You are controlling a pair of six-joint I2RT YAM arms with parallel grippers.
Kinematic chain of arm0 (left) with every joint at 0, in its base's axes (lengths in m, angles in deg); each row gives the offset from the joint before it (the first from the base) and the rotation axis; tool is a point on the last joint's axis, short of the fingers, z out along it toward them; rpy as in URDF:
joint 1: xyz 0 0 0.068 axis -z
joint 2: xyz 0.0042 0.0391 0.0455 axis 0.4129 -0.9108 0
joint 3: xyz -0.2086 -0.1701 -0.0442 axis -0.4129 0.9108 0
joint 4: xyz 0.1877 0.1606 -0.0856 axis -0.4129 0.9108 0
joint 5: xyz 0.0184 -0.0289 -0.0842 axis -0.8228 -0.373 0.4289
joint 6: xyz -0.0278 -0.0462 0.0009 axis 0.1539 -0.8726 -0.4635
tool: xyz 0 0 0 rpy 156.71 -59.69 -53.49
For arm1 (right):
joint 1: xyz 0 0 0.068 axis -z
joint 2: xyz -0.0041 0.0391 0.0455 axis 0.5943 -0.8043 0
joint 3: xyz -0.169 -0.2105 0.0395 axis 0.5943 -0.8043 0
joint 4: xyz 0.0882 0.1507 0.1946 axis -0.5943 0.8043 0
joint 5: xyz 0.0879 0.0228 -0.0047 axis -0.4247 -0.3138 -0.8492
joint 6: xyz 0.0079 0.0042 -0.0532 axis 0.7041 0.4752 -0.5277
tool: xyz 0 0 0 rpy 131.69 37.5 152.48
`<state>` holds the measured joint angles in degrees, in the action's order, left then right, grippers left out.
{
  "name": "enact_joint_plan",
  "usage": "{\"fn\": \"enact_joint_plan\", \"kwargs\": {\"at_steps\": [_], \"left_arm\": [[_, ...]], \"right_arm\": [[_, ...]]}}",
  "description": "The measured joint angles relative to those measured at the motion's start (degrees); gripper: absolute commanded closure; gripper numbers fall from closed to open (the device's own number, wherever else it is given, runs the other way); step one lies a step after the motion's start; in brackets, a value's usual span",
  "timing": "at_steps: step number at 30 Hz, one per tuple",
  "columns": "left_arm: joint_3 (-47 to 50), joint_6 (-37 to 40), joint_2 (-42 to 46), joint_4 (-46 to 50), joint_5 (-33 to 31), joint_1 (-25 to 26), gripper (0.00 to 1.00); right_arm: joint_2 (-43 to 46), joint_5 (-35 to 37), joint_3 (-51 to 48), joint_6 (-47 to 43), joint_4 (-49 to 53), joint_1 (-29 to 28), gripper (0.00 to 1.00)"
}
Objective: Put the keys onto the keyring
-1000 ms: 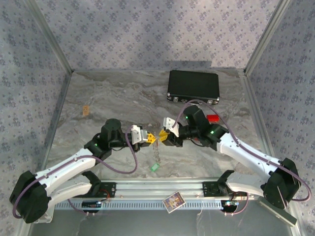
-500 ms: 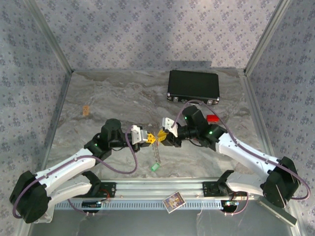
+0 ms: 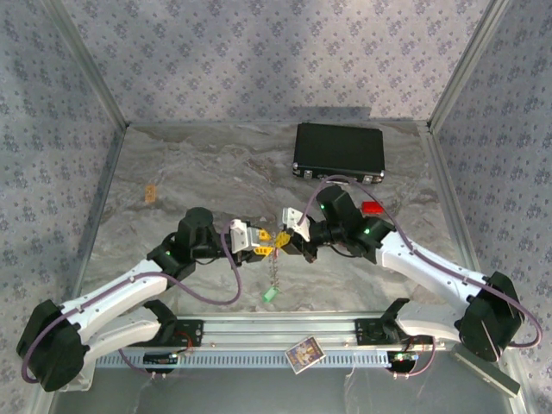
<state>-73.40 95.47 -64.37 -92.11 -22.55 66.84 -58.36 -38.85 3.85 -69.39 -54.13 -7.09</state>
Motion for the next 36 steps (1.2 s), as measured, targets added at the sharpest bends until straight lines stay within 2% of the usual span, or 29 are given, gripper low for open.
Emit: {"fn": "enact_joint_plan", "kwargs": {"at_steps": [9, 19, 21, 23, 25, 26, 28, 30, 36], "left_arm": [[-5.38, 4.57, -0.07, 10.6, -1.51, 0.11, 0.7], [-5.6, 5.05, -0.81, 11.87, -1.25, 0.11, 0.8], [-5.6, 4.94, -0.81, 11.85, -1.03, 0.11, 0.87], [-5.6, 4.94, -0.83, 11.89, -0.72, 0.11, 0.99], [-5.6, 4.68, -0.87, 12.04, -0.57, 0.11, 1.0], [-5.6, 4.72, -0.87, 12.04, -0.5, 0.11, 1.0], [-5.6, 4.7, -0.87, 12.07, -0.35, 0.11, 1.0], [-5.6, 4.68, -0.87, 11.85, -0.22, 0.11, 1.0], [-4.39, 3.58, -0.17, 8.74, 0.02, 0.11, 1.0]], "right_arm": [[-2.38, 6.6, 10.19, -7.8, 12.68, -2.78, 1.0], [-4.55, 9.9, 13.97, -11.8, 18.29, -5.68, 1.0], [-5.22, 10.47, 14.34, -12.15, 18.38, -6.19, 1.0], [-5.7, 10.78, 14.58, -12.24, 18.4, -6.49, 1.0], [-5.81, 10.93, 14.69, -12.26, 18.56, -6.49, 1.0], [-5.79, 10.93, 14.69, -12.26, 18.56, -6.49, 0.98], [-5.7, 10.91, 14.69, -12.2, 18.53, -6.4, 0.8], [-5.07, 10.08, 14.1, -11.69, 17.62, -5.6, 0.71], [1.11, 6.73, 8.07, -8.17, 13.53, -0.74, 0.69]]}}
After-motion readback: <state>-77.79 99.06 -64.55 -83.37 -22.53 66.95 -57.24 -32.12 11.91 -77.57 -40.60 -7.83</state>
